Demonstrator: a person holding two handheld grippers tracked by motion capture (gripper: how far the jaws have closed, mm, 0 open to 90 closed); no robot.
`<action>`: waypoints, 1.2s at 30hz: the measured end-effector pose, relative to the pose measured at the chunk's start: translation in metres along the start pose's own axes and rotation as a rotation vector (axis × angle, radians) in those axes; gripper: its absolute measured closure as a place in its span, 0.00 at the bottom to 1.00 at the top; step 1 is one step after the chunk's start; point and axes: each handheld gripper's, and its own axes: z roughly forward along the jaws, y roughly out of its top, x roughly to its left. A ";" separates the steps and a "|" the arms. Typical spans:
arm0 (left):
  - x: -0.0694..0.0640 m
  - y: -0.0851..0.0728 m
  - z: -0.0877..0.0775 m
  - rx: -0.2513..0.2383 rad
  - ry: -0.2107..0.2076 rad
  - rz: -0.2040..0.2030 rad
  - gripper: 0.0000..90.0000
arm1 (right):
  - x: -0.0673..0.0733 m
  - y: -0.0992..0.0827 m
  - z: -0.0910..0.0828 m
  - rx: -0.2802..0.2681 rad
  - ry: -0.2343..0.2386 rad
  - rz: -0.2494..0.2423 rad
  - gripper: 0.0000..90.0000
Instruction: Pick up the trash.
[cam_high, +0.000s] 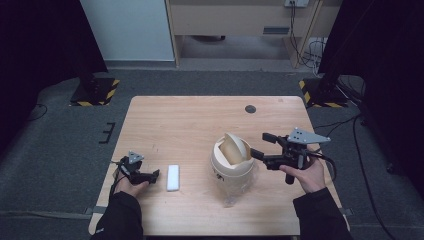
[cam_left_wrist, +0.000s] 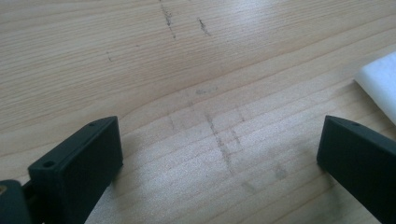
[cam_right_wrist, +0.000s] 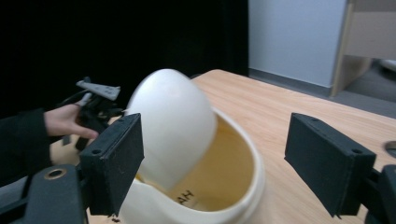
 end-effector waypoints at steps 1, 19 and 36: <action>0.000 0.000 0.000 0.000 0.000 0.000 0.00 | -0.004 0.000 -0.003 -0.005 -0.029 0.001 0.21; 0.000 0.006 -0.005 0.037 -0.006 -0.031 0.10 | -0.040 -0.024 -0.017 0.016 -0.204 0.045 0.23; -0.040 0.018 -0.017 0.017 -0.143 -0.043 0.27 | -0.054 -0.036 -0.022 0.073 -0.277 0.057 0.27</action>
